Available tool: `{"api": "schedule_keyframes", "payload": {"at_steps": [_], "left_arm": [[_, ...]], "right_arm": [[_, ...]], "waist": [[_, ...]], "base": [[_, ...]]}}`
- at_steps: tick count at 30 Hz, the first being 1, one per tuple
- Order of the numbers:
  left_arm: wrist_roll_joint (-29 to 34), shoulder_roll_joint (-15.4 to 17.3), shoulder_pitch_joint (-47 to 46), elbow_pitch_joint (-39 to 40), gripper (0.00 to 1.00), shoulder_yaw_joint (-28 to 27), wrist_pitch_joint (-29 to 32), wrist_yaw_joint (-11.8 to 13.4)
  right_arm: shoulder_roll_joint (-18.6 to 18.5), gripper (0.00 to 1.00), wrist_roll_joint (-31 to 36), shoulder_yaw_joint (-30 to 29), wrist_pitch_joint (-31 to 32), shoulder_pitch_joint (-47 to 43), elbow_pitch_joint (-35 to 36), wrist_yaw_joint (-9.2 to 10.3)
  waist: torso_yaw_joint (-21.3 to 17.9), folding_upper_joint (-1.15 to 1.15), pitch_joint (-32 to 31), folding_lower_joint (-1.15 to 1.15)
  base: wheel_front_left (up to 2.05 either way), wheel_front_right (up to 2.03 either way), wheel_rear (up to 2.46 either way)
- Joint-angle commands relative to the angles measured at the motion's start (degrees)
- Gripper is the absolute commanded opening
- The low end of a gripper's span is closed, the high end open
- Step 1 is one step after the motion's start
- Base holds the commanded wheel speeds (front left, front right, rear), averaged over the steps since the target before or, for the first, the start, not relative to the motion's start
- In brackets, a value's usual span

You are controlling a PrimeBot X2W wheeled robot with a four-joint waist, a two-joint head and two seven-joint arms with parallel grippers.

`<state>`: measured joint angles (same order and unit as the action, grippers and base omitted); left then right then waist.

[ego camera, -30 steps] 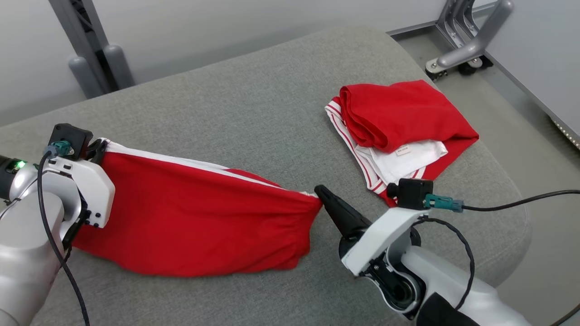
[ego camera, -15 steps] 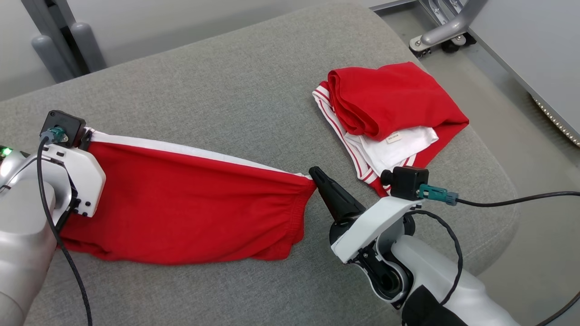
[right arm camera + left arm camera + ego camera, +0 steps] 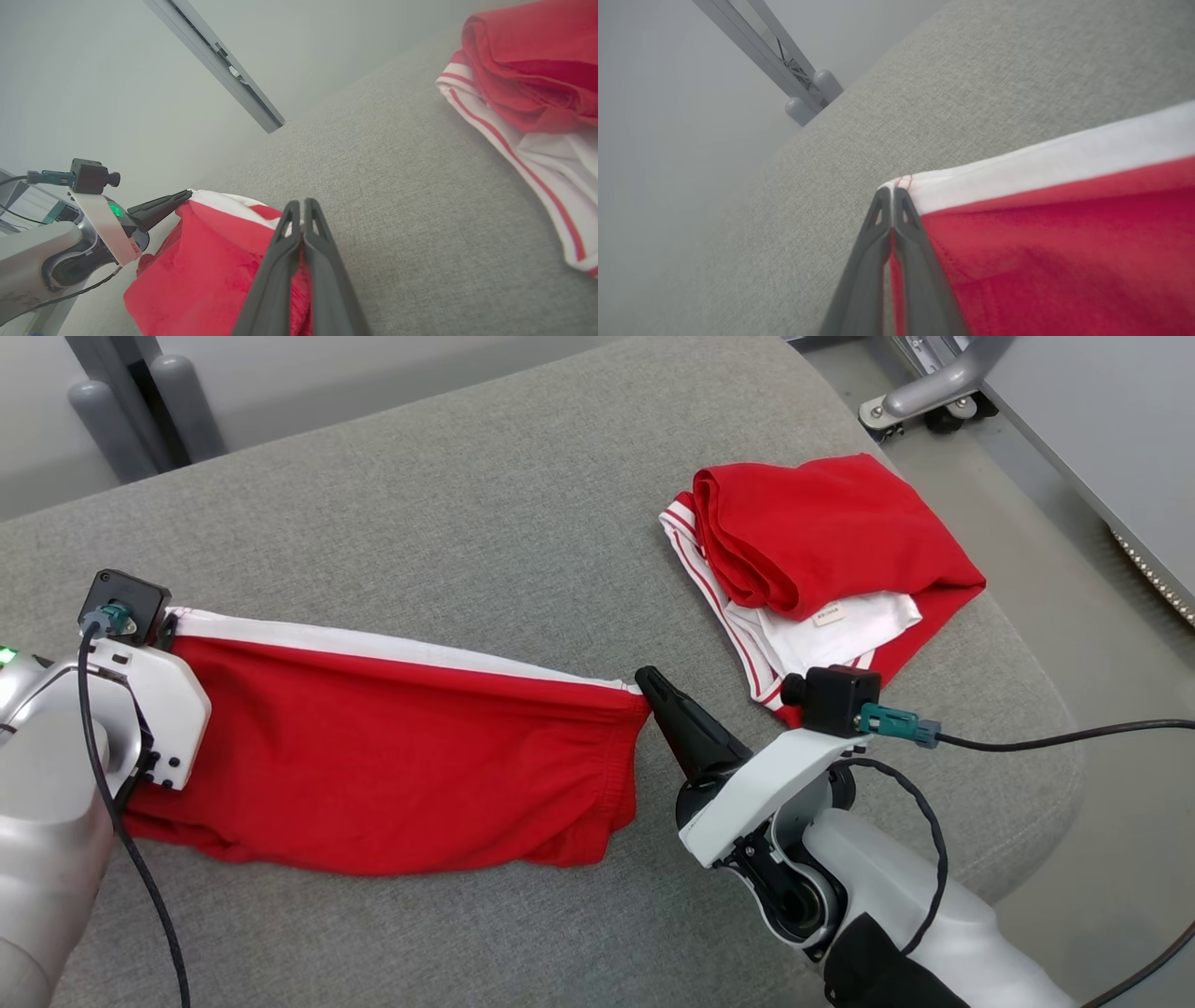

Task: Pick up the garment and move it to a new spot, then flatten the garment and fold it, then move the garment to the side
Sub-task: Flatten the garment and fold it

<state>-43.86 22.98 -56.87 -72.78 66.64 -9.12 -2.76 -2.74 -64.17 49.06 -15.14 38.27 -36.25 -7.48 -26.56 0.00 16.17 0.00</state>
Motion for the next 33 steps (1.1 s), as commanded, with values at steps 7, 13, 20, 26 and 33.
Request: {"api": "schedule_keyframes", "payload": {"at_steps": [7,13,20,26,33], "left_arm": [[-0.6,-0.7,0.2,-0.6,0.00,0.1,-1.2,0.4],[-1.3,-1.3,1.3,-0.8,1.00,-0.4,-1.9,1.1],[-2.6,-2.2,2.3,-0.6,1.00,-1.6,-4.2,1.8],[-3.8,-2.7,2.2,4.6,1.00,-5.4,-6.0,3.9],[1.2,1.1,9.8,23.7,1.00,-16.4,-6.0,9.4]], "right_arm": [[-0.4,0.40,-1.6,1.2,-0.1,0.1,-2.8,-0.02],[-0.4,1.00,-4.1,2.0,-0.1,0.2,-3.6,-0.03],[-0.4,1.00,-1.8,-0.2,-0.1,-0.4,-4.6,-0.02],[-2.0,1.00,8.9,-9.0,-0.1,-2.9,-3.0,-0.02],[-4.4,1.00,27.0,-21.9,-0.1,-10.6,5.7,-0.03]], "waist": [[0.3,0.00,-0.4,0.00],[0.0,0.00,-1.4,0.00],[0.6,0.00,-4.5,0.00],[3.2,0.00,-9.3,0.00],[8.9,0.00,-14.7,0.00]], "base": [[0.00,0.00,0.00],[0.00,0.00,0.00],[0.00,0.00,0.00],[0.00,0.00,0.00],[0.00,0.00,0.00]]}}
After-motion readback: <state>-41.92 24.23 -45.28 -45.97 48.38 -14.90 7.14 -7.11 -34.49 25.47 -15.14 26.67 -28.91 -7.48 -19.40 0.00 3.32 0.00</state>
